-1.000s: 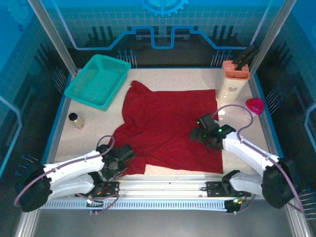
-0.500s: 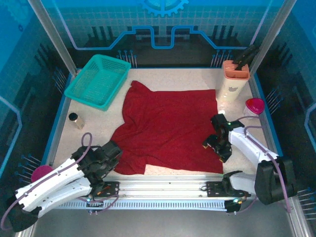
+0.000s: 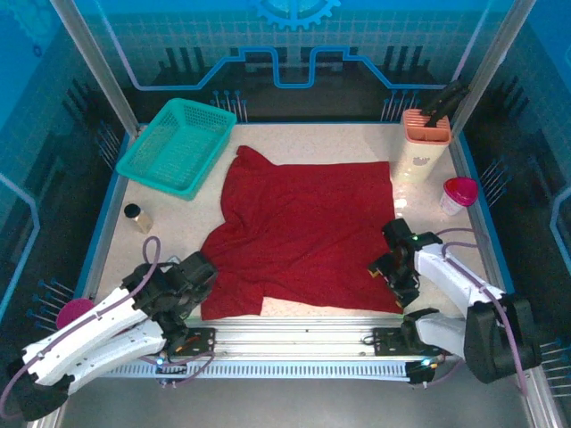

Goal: Fold the inside-out t-shirt

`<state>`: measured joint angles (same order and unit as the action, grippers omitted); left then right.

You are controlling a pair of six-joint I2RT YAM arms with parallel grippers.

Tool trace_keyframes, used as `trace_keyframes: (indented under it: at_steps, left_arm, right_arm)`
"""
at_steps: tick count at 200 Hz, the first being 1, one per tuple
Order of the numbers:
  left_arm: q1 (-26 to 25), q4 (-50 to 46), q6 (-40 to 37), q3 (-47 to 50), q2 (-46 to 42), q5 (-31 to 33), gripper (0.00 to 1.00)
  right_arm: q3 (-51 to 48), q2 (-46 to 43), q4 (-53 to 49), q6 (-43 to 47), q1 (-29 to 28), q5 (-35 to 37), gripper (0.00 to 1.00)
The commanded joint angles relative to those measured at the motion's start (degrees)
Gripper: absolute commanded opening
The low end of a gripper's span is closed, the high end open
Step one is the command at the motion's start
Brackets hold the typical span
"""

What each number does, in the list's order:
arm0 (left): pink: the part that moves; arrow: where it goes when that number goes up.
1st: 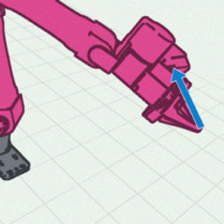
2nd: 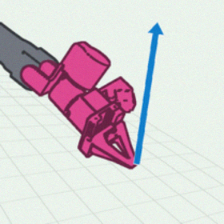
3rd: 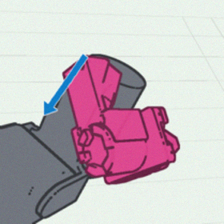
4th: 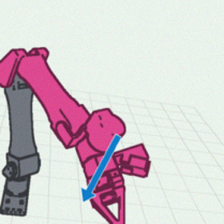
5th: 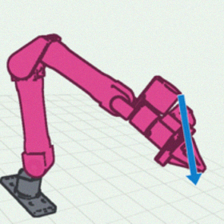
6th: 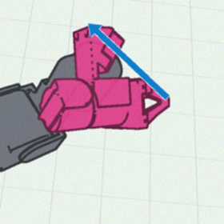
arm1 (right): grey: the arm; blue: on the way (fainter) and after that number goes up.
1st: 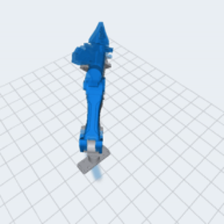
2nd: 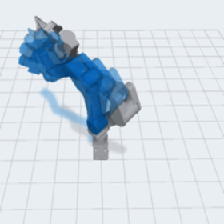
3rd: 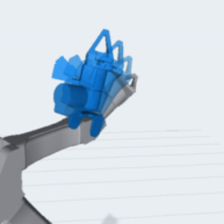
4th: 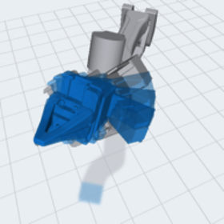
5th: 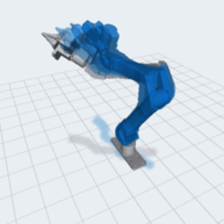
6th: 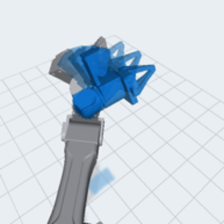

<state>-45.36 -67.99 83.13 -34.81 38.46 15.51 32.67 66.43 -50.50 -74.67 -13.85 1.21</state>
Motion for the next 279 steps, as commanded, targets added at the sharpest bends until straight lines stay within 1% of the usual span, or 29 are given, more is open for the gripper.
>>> trace_keyframes:
  at_steps: [1,12,24,43,59,82,94,100,103,119,132,151,164,180,199,225,241,256,260,274,279]
  left_arm:
    - [0.4,7.62,-3.28,5.1,2.88,-5.28,0.6]
    - [0.42,11.59,-4.37,7.44,5.05,-7.87,0.61]
    - [0.41,14.53,-3.94,9.53,6.51,-9.13,0.59]
    - [0.41,15.72,-3.3,11.22,7.71,-8.49,0.56]
    - [0.4,16.26,-3.58,12.04,8.72,-7.79,0.49]
    - [0.41,18.42,-2.81,14.47,11.01,-8.01,0.44]
    - [0.52,20.35,-1.85,15.99,12.01,-8.36,0.43]
    - [0.58,21.23,-1.55,16.64,12.28,-8.32,0.4]
    - [0.6,21.71,-1.41,16.89,12.27,-8.3,0.36]
    - [1.23,22.37,-1.85,16.87,12.01,-7.87,0.07]
    - [1.63,19.26,-2.51,15.03,11.0,-6.62,0.0]
    - [1.86,13.77,-4.33,11.1,7.85,-4.04,0.0]
    - [1.95,11.9,-7.58,8.33,4.86,-2.46,0.0]
    - [2.17,8.44,-8.12,5.43,1.71,-0.59,0.0]
    - [2.39,7.14,-8.93,4.01,-0.42,-0.49,0.0]
    - [2.39,8.07,-9.53,4.48,-0.15,-1.13,0.0]
    - [2.45,7.49,-10.22,4.19,-0.11,-1.38,0.0]
    - [2.5,6.05,-10.69,3.4,-0.63,-1.09,0.0]
    - [2.49,5.59,-10.65,3.15,-0.89,-0.81,0.0]
    - [2.47,3.72,-10.34,2.44,-1.89,0.08,0.0]
    - [2.48,2.87,-10.05,2.04,-2.27,0.57,0.0]
  right_arm:
    - [0.94,2.28,4.88,-3.74,-0.66,-2.42,0.9]
    - [1.87,3.23,5.5,-2.55,-0.74,-2.91,0.92]
    - [2.93,4.1,4.47,-1.26,-0.66,-2.83,0.93]
    - [3.71,4.61,2.42,-0.61,-0.67,-3.6,0.94]
    - [2.78,3.45,1.41,-1.05,-1.11,-4.12,0.95]
    - [1.32,0.65,-0.84,-3.22,-1.51,-2.94,0.95]
    - [1.27,-1.12,-3.02,-4.28,-2.17,-0.64,0.95]
    - [1.35,-1.95,-4.0,-5.27,-2.81,1.14,0.95]
    - [1.47,-2.37,-4.52,-5.75,-3.3,2.03,0.95]
    - [1.72,-3.78,-6.9,-9.71,-5.75,4.48,0.95]
    - [1.61,-4.12,-7.62,-12.69,-7.78,3.76,0.95]
    - [1.49,-4.04,-8.48,-17.93,-12.06,3.27,0.95]
    - [1.31,-4.37,-9.91,-25.04,-15.97,3.28,0.93]
    - [0.81,-5.38,-8.8,-31.89,-20.32,3.99,0.9]
    - [-0.99,-5.4,-6.9,-35.78,-21.22,4.68,0.9]
    - [-4.01,-3.52,-1.64,-38.88,-22.08,3.64,0.87]
    - [-4.61,-2.62,0.1,-42.54,-24.91,4.82,0.8]
    - [-5.11,-1.71,0.96,-44.43,-25.72,6.26,0.68]
    - [-5.23,-1.56,1.09,-44.65,-25.73,6.8,0.61]
    - [-5.42,-1.51,0.75,-44.99,-25.62,8.78,0.27]
    - [-5.41,-1.64,0.55,-45.12,-25.65,9.2,0.2]
